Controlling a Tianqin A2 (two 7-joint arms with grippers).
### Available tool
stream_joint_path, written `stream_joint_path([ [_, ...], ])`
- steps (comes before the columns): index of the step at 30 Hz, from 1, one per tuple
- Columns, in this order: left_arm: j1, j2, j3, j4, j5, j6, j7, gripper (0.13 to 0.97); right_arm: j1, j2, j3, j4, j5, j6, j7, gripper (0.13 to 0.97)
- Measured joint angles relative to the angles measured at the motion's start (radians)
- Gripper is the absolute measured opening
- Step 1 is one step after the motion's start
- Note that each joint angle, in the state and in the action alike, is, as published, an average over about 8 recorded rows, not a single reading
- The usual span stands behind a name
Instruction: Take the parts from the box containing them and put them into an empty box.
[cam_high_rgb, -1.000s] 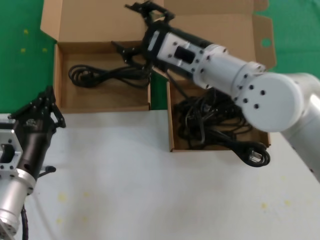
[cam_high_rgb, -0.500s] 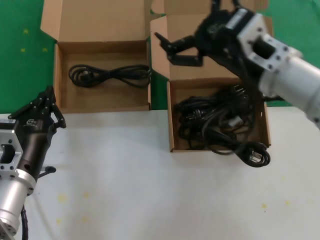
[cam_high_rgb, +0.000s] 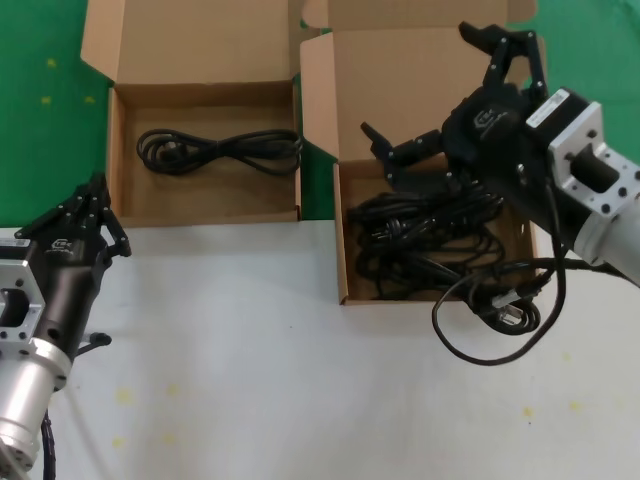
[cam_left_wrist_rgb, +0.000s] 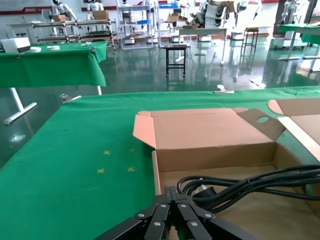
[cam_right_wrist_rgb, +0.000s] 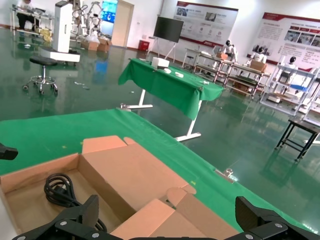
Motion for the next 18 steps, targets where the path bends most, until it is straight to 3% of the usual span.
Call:
stream_joint_path([
  [7, 0.001, 0.001, -0.001, 0.000, 0.001, 0.000, 0.000, 0.154, -0.016, -0.002, 0.003, -0.008, 0.024, 0.019, -0.017, 0.954],
  [18, 0.004, 0.003, -0.005, 0.001, 0.005, 0.000, -0.001, 0.257, -0.064, -0.015, 0.016, -0.043, 0.113, 0.086, -0.075, 0.966],
])
